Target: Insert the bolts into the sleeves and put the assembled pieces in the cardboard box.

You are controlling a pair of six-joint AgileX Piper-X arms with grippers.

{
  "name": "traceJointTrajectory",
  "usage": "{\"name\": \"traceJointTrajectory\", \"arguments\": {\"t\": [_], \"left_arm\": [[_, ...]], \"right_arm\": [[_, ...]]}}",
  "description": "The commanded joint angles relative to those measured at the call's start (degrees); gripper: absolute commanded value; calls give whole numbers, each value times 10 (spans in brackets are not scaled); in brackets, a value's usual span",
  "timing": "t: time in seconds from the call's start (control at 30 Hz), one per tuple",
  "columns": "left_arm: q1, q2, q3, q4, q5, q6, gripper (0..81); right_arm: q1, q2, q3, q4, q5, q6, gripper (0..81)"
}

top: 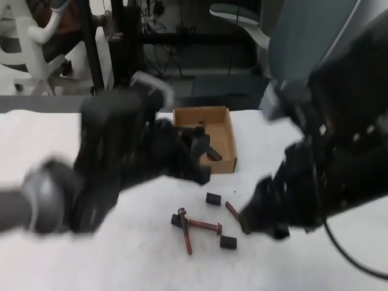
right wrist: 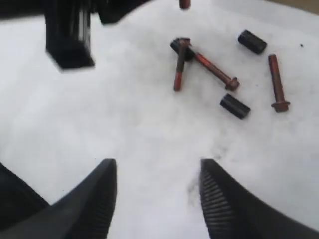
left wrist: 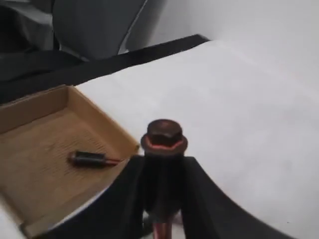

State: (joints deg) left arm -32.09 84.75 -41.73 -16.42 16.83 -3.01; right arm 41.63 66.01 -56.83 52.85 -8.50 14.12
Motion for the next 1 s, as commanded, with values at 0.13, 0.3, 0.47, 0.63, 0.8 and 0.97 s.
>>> {"name": "traceJointTrajectory", "arguments": {"t": [0.13, 0.3, 0.47, 0.63, 0.8, 0.97], "left_arm": [[50, 78, -206, 188, -62, -3, 18], [97, 173, -308, 223, -16, -103, 18], [116, 262, -393, 275, 36, -161, 18], [113, 325, -440, 317, 83, -176, 18], [113, 340, -441, 307, 83, -181, 18], [115, 346, -441, 271, 113, -181, 280]], "right_arm": [[-16, 88, -3, -27, 54, -200, 486], [-36, 177, -21, -69, 62, -316, 486], [-48, 263, -50, -147, 70, -400, 486], [-60, 340, -91, -178, 85, -449, 486], [-62, 390, -122, -199, 116, -483, 486], [-63, 428, -129, -241, 123, -491, 486]]}}
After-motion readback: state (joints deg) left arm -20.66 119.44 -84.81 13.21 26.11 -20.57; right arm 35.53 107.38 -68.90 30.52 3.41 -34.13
